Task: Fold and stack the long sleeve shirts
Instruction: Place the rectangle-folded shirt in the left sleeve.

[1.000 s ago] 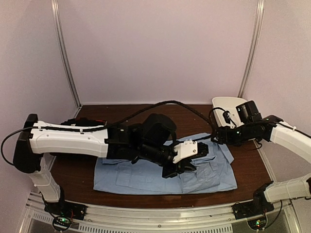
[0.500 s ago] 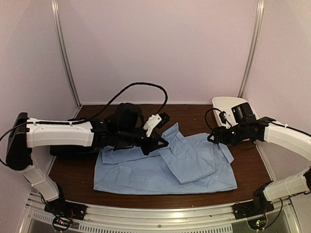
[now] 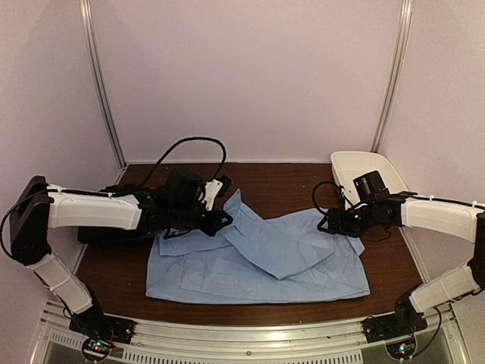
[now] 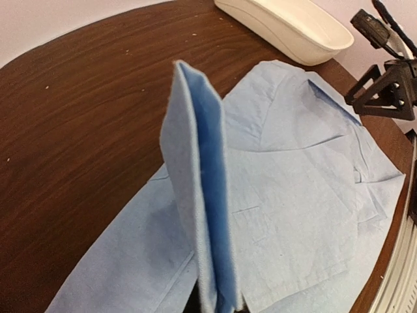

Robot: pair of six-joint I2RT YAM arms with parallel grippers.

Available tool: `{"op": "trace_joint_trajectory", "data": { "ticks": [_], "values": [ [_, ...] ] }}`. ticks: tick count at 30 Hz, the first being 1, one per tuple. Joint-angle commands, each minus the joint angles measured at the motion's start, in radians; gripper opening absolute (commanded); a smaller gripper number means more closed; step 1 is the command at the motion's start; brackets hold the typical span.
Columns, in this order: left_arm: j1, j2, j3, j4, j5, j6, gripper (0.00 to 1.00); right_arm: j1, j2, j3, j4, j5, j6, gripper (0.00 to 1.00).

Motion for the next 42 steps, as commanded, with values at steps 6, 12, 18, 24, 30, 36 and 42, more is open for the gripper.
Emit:
{"op": "trace_joint_trajectory", "data": {
  "ticks": [6,12,18,24,30,36,42],
  "values": [
    [0.045,-0.09,-0.152,0.053,-0.127,-0.138,0.0,-0.005,0.094,-0.034,0.153,-0.105,0.014,0.69],
    [0.046,-0.125,-0.246,0.083,-0.203,-0.17,0.0,-0.001,0.151,-0.039,0.185,-0.12,0.007,0.68],
    [0.046,-0.141,-0.295,0.097,-0.255,-0.177,0.0,0.0,0.18,-0.038,0.196,-0.114,-0.006,0.67],
    [0.05,-0.135,-0.323,0.103,-0.301,-0.174,0.0,0.0,0.169,-0.004,0.166,-0.096,-0.023,0.67],
    [0.067,-0.126,-0.339,0.108,-0.327,-0.174,0.0,-0.001,0.145,0.029,0.119,-0.063,-0.044,0.67],
    [0.069,-0.123,-0.357,0.091,-0.353,-0.189,0.0,-0.001,0.113,0.058,0.062,-0.014,-0.064,0.67],
    [0.069,-0.114,-0.387,0.081,-0.386,-0.231,0.0,-0.001,0.109,0.08,0.017,0.033,-0.078,0.67]
  ]
}}
